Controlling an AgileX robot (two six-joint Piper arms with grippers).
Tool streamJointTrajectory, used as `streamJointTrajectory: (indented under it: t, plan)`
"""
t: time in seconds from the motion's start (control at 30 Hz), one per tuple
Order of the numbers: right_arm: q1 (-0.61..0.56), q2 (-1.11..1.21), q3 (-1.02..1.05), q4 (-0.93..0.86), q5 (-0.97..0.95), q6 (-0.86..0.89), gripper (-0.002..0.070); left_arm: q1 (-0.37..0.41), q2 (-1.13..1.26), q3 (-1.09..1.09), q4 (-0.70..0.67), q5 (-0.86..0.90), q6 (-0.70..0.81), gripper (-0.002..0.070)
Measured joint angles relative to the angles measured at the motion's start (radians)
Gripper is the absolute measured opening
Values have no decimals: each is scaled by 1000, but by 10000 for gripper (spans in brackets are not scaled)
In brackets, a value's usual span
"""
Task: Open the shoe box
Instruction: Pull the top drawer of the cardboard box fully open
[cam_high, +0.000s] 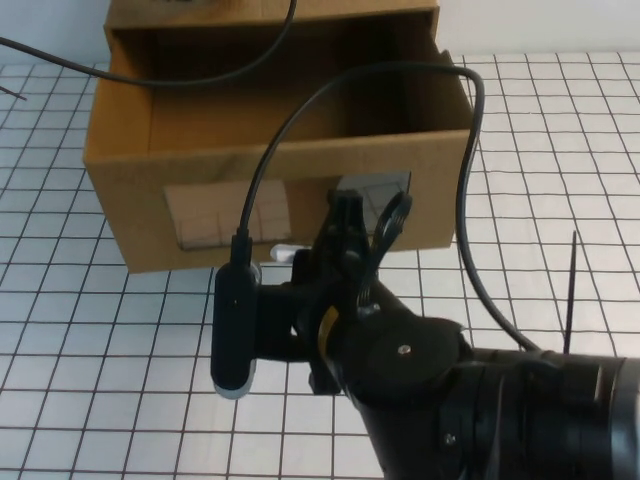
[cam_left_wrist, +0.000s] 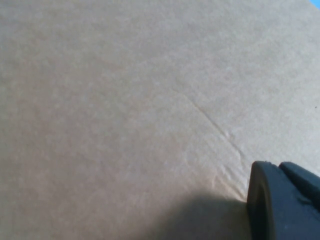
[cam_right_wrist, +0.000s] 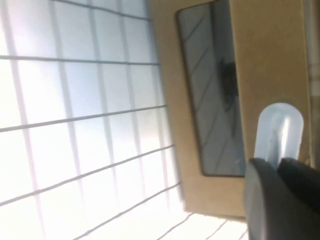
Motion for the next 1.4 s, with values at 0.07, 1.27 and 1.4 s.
streamJointTrajectory:
  t: [0.07, 1.27, 1.4]
  plan:
    - [9, 0, 1, 20, 9, 14, 7, 0, 0, 0, 0, 0, 0, -2]
    - [-547, -499, -58, 767, 299, -130, -10, 0, -601, 407, 138, -91, 58, -2]
    - [-765, -561, -35, 1078, 277, -325, -10, 0, -816, 691, 140, -267, 124, -2]
